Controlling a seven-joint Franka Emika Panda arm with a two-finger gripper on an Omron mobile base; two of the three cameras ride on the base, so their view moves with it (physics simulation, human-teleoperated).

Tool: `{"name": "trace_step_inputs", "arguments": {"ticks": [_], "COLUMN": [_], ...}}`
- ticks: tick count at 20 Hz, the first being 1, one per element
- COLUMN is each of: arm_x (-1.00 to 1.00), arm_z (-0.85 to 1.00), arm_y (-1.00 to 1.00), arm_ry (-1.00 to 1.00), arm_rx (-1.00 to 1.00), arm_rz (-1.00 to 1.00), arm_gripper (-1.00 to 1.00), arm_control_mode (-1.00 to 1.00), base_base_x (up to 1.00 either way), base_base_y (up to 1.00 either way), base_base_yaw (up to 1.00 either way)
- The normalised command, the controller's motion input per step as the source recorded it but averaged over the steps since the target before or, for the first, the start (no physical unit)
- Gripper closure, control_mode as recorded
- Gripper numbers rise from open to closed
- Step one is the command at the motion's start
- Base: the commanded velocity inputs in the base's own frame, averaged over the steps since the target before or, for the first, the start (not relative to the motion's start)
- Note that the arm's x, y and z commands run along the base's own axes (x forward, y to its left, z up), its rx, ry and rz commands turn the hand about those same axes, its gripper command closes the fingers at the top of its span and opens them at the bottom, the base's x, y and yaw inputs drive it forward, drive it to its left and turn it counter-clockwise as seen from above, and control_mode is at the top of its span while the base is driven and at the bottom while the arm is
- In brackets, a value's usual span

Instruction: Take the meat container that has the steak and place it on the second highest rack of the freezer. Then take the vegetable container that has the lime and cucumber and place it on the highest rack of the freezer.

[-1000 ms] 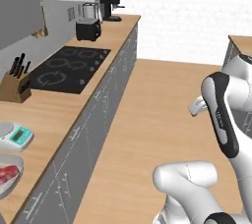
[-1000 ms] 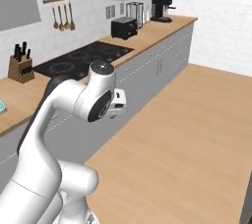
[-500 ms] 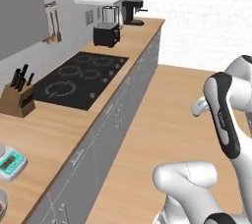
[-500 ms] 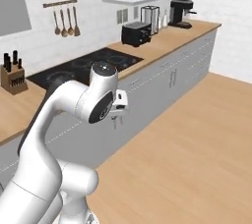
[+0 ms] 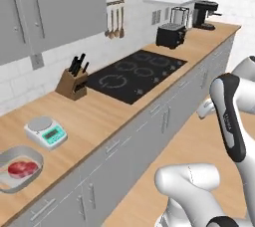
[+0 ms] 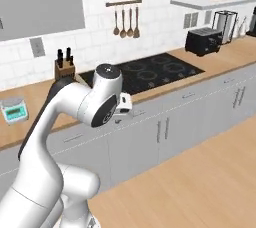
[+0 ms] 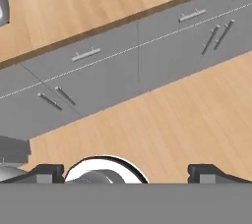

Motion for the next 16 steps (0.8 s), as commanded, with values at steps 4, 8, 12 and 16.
{"name": "trace_step_inputs", "arguments": {"ticks": [4, 8, 12, 16], "arm_x": [0.00, 0.00, 0.00, 0.00], "arm_z": [0.00, 0.00, 0.00, 0.00], "arm_y": [0.00, 0.00, 0.00, 0.00], "arm_ry": [0.00, 0.00, 0.00, 0.00], "arm_rx": [0.00, 0.00, 0.00, 0.00], "arm_rz": [0.00, 0.00, 0.00, 0.00], "arm_gripper": [-1.00, -1.00, -1.00, -1.00], "arm_control_mode": [1.00, 1.00, 1.00, 1.00], "base_base_x": [0.16, 0.05, 0.01, 0.00], "base_base_y": [0.30, 0.31, 0.33, 0.30], "base_base_yaw": [0.60, 0.62, 0.59, 0.55]}}
